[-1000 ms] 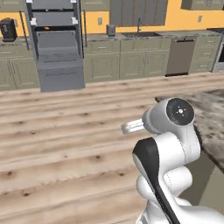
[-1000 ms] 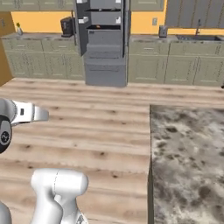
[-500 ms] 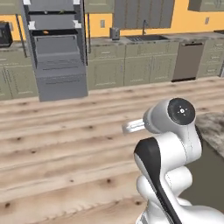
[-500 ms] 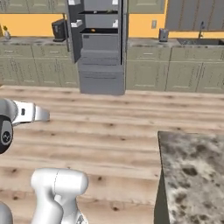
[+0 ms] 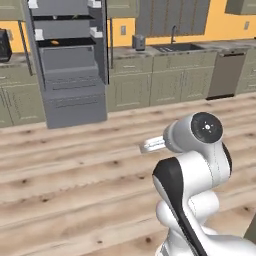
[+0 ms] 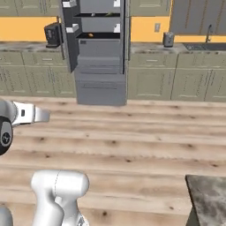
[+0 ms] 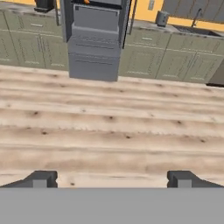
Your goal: Gather the carrot and squash from the fridge and place them on a tray on the dining counter. Then gather the steak and fish from the fridge and place them on the other tray.
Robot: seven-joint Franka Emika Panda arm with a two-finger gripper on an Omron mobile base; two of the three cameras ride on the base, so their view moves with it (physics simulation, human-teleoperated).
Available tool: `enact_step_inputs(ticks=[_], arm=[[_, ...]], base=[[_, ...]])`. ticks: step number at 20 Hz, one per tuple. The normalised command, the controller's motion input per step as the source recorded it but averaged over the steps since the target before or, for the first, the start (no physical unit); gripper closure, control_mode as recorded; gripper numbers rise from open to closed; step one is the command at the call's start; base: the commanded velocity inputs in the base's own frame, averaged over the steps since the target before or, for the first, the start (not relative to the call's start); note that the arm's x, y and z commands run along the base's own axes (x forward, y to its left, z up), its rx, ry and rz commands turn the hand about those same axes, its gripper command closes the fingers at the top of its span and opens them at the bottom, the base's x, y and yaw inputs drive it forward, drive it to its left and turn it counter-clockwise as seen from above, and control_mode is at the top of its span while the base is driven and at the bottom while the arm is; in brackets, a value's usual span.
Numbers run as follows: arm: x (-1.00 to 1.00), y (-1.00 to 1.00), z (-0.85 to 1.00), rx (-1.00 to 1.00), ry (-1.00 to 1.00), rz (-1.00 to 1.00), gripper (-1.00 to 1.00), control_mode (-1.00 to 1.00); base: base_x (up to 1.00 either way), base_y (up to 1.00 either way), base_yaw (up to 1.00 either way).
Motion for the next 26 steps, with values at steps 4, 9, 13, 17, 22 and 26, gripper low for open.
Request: enact_step_inputs(ticks=[4,9,13,17,22,26], arm=[[0.0,0.0,0.0,0.0,0.0,0.0,-1.0,1.0],[0.0,0.0,0.0,0.0,0.0,0.0,-1.0,1.0],[0.0,0.0,0.0,0.0,0.0,0.0,-1.0,1.0],[0.0,0.0,0.0,0.0,0.0,0.0,-1.0,1.0],[0.0,0.0,0.0,0.0,0.0,0.0,-1.0,1.0],[0.0,0.0,0.0,0.0,0.0,0.0,-1.0,1.0]], base=[[1.0,0.5,-0.07],[1.0,0.28,-0.02],[1.0,0.18,0.0],[1.0,0.23,0.0],[1.0,0.26,0.0],[1.0,0.33,0.0]])
